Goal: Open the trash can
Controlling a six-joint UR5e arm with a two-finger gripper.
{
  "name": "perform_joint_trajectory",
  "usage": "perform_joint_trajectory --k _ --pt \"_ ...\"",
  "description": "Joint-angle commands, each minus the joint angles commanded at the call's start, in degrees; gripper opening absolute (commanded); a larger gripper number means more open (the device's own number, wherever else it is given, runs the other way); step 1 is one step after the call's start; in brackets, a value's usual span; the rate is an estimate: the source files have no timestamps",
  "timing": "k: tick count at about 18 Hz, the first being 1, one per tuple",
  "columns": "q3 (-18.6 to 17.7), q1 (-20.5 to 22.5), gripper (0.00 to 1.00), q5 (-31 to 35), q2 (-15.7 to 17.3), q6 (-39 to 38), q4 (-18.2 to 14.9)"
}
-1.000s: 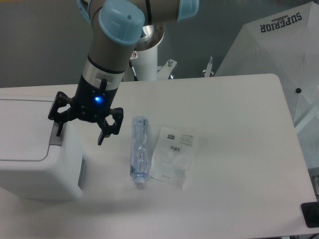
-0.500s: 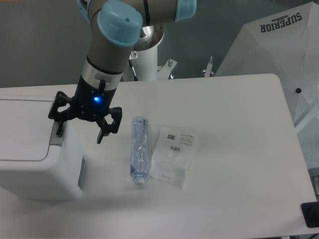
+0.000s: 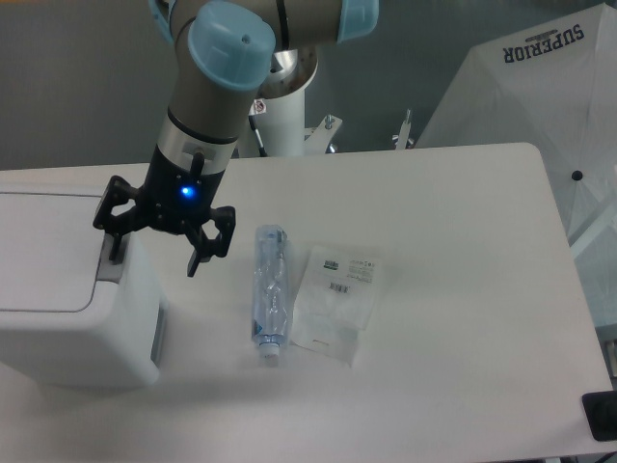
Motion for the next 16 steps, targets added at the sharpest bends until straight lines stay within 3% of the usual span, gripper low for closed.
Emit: perform_joint_trajectory --k 16 --pt "1.1 0.8 1.00 2.3 0.5 0.3 0.2"
